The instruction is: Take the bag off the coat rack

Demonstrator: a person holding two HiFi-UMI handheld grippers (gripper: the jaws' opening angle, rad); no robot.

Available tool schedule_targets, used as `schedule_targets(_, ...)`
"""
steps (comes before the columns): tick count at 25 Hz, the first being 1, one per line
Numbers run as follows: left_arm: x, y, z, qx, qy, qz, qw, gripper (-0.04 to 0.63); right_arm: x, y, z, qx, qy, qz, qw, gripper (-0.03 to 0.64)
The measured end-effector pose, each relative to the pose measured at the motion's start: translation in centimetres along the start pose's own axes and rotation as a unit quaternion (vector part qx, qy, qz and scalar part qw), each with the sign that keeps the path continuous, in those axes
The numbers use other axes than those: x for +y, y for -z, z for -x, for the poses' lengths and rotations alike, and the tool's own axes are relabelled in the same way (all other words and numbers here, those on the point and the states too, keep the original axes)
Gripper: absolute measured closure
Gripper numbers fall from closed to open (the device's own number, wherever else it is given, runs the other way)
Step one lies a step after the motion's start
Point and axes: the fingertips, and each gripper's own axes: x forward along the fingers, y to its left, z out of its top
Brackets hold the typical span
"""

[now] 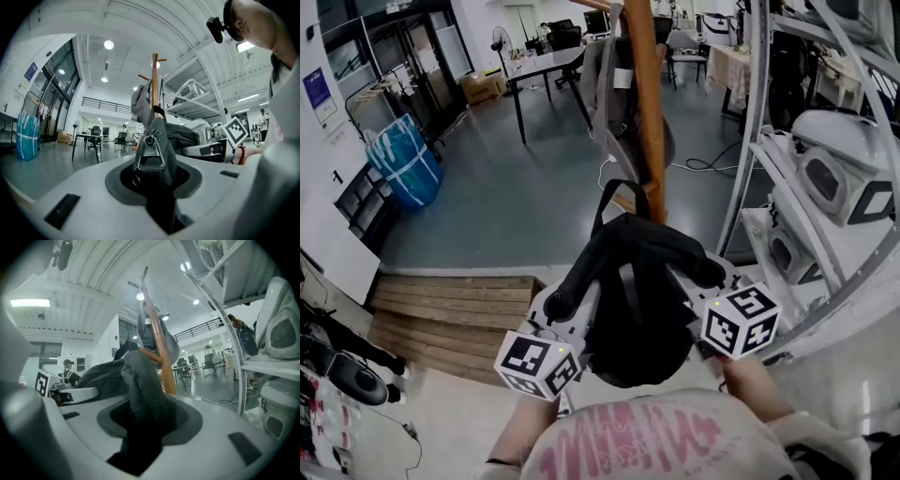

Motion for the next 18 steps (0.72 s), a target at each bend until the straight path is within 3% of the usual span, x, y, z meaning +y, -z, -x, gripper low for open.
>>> schedule_targets(12, -1.3, -2.7, 4.2, -0.032, 0.003, -0.009, 0.9994, 0.509, 4.1, -1.8, 2.9, -0.014, 0.006, 0.03, 0.999, 0.463)
schedule_targets(18, -2.2, -2.3, 7.4, -0.025, -0.019, 0.016, 0.9994, 0.509, 6.9, -0.8, 4.6, -0.001, -0.002, 0.03, 1.0, 0.468)
